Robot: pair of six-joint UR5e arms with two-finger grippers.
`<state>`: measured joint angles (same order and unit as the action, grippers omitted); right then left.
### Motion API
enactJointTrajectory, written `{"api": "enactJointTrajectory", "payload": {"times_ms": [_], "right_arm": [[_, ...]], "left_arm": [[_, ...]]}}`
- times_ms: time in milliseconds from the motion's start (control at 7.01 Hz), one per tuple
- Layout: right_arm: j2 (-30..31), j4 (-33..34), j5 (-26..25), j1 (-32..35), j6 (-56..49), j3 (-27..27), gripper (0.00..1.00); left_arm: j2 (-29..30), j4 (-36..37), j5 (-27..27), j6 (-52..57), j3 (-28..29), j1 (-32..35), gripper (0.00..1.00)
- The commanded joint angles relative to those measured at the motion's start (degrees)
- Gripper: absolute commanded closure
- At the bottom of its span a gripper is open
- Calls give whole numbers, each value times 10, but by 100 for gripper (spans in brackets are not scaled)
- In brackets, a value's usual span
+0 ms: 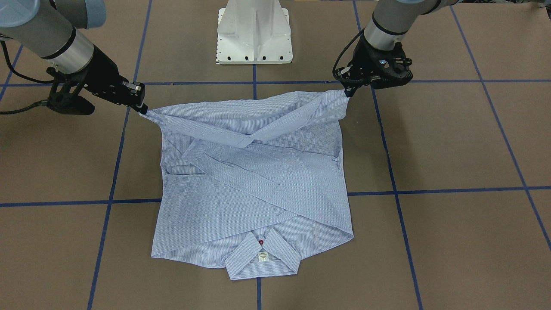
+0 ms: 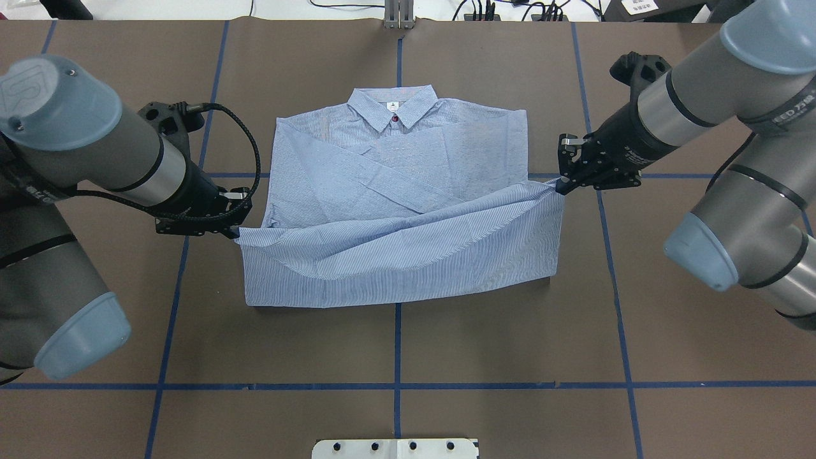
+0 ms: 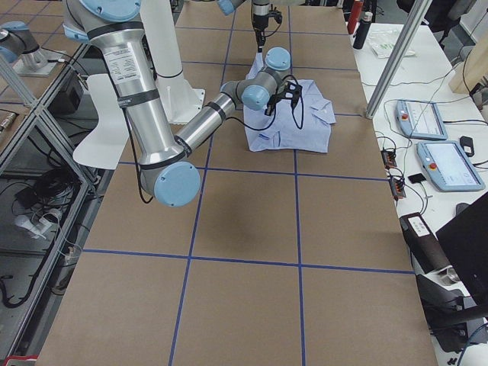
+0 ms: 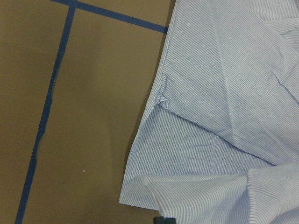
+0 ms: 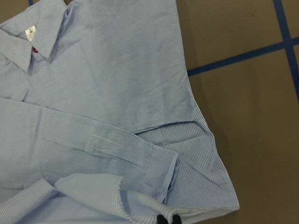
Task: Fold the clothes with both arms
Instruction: 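Lift the hem with both grippers and fold it toward the collar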
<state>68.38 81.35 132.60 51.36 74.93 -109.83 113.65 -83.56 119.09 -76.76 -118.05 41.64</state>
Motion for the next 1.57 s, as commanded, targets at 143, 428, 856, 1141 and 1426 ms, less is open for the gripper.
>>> {"api": "enactJointTrajectory", "payload": {"times_ms": [143, 428, 856, 1141, 1426], "right_arm": [[-69, -5, -1, 38, -12, 81, 100], [-114, -5, -1, 58, -34, 143, 100], [-167, -92, -3, 59, -44, 274, 100], [-195, -107, -14, 59, -44, 329, 100], [-210, -108, -24, 59, -62, 367, 100]], "left_arm": [[38, -6, 1, 44, 64, 62, 100], [84, -60, 1, 51, 155, 92, 100], [118, -192, 0, 51, 284, 113, 100], [157, -244, -1, 50, 364, 123, 100], [168, -311, -1, 50, 429, 127, 100]]}}
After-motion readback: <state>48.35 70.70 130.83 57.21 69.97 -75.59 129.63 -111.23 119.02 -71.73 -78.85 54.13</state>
